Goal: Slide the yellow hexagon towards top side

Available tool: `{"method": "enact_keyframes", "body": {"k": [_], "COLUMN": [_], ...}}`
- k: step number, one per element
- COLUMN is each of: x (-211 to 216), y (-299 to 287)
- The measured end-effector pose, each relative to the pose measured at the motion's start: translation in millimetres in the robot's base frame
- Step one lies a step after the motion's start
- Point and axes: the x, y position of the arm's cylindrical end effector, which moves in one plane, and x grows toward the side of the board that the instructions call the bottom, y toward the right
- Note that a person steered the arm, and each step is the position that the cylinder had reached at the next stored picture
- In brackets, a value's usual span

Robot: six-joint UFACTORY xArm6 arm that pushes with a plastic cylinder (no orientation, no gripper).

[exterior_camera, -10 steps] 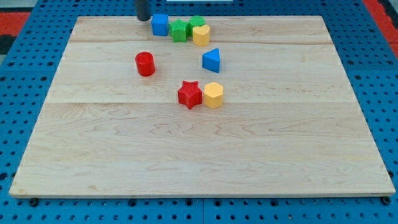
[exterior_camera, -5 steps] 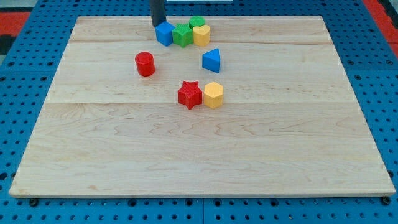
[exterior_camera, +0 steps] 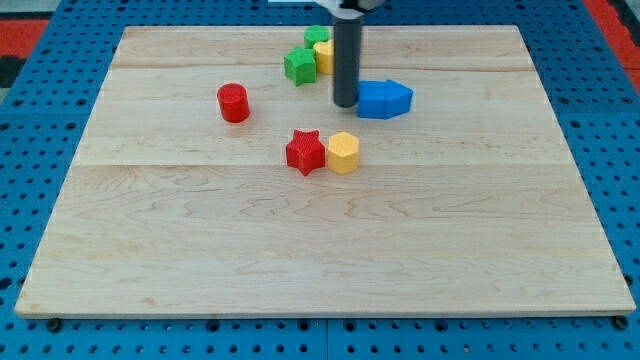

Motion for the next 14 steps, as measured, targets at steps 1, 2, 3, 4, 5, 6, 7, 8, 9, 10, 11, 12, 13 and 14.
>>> {"method": "enact_keyframes", "body": {"k": [1,2,3,4,5,6,7,8,9,10,11,12,13,14], "x": [30,83,111,92,61,33,6,7,28,26,6,-18,-36,-50], "y": [23,32,2,-34,-62,-93,-114,-104,-103,-82,-75,-81,-83,-86]}}
